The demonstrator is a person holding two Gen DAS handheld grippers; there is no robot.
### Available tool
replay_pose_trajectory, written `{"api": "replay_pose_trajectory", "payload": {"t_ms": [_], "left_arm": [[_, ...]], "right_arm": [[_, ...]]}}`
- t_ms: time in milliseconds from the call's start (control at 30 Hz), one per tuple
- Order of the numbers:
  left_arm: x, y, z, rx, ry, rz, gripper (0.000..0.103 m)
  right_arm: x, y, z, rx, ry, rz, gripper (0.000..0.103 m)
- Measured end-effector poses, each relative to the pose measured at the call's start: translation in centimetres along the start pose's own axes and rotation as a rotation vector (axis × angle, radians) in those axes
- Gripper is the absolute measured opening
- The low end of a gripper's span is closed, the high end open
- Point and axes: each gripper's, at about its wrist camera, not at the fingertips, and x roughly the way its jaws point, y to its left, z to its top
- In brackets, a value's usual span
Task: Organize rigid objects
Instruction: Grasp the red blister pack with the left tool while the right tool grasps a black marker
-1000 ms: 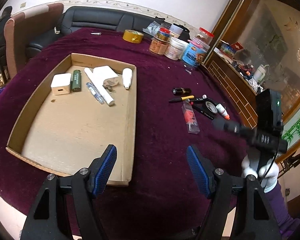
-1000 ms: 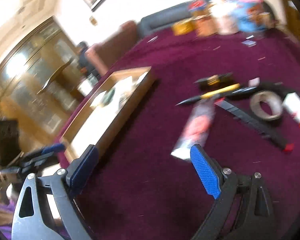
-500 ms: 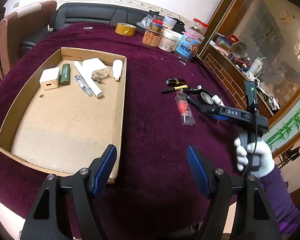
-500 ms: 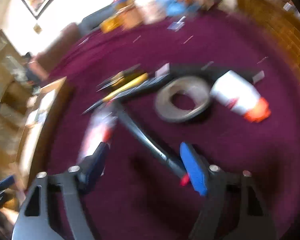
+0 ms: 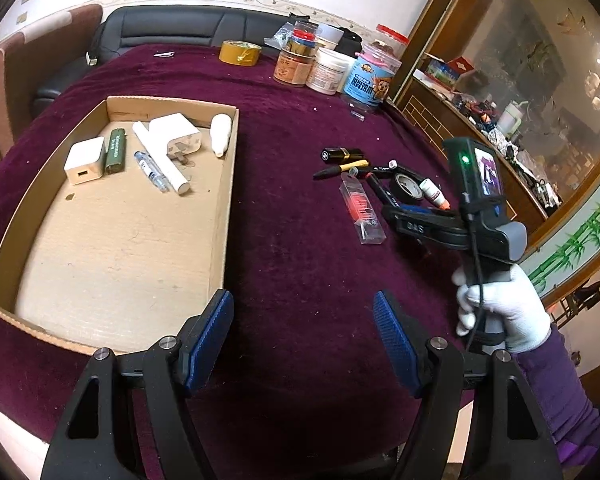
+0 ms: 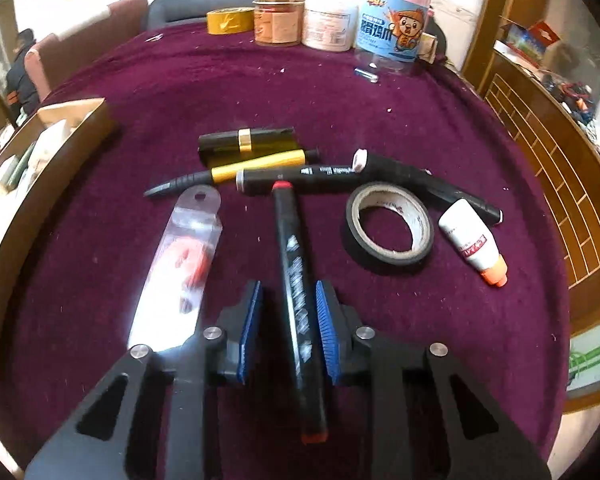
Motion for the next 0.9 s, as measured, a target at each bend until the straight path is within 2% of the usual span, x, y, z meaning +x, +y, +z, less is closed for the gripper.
{"api": "replay_pose_trajectory", "payload": {"t_ms": [67,133,267,333,367,467,667,733,867,900], "left_arm": [[0.5,-0.8,0.5,0.017,0.011,-0.005,0.067],[1.3,-2.0,1.0,0.051,0.017,0.005,0.067],[4.0,-4.1,2.3,0.093,0.05,0.02,0.067],[6.0,-5.1,3.2,0.103,0.067,0.018,0.067],[6.7,-5.5,3.5,0.108,0.069,0.018,0.067],[9.6,-6.9,4.8,0.13,0.076,0.035,0.067],[15.1,-8.9,6.7,0.169,0.086,0.077,0.066],[16.7,-9.4,7.1,0.212,0.083,0.095,0.065],[17.9,-9.8,7.2,0.274,0.066,0.175,0.022],[17.7,-9.5,7.2,0.261,0.074,0.155,0.023]], "right_arm": [[0.8,-0.1,0.7,0.03,-0.022,0.019,0.025],[1.1,-0.9,0.6,0.072,-0.038,0.025,0.013],[0.5,-3.9,-0.5,0.191,-0.063,0.092,0.012],[0.2,-5.0,-1.3,0.218,-0.096,0.149,0.012],[0.2,-5.8,-1.5,0.254,-0.105,0.205,0.012],[0.5,-7.3,-1.9,0.338,-0.107,0.308,0.012],[0.4,-6.9,-1.9,0.338,-0.111,0.31,0.012],[0.4,-7.0,-2.0,0.344,-0.112,0.32,0.012],[0.4,-7.0,-2.0,0.348,-0.112,0.326,0.012],[0.4,-7.0,-2.0,0.348,-0.112,0.327,0.012]]}}
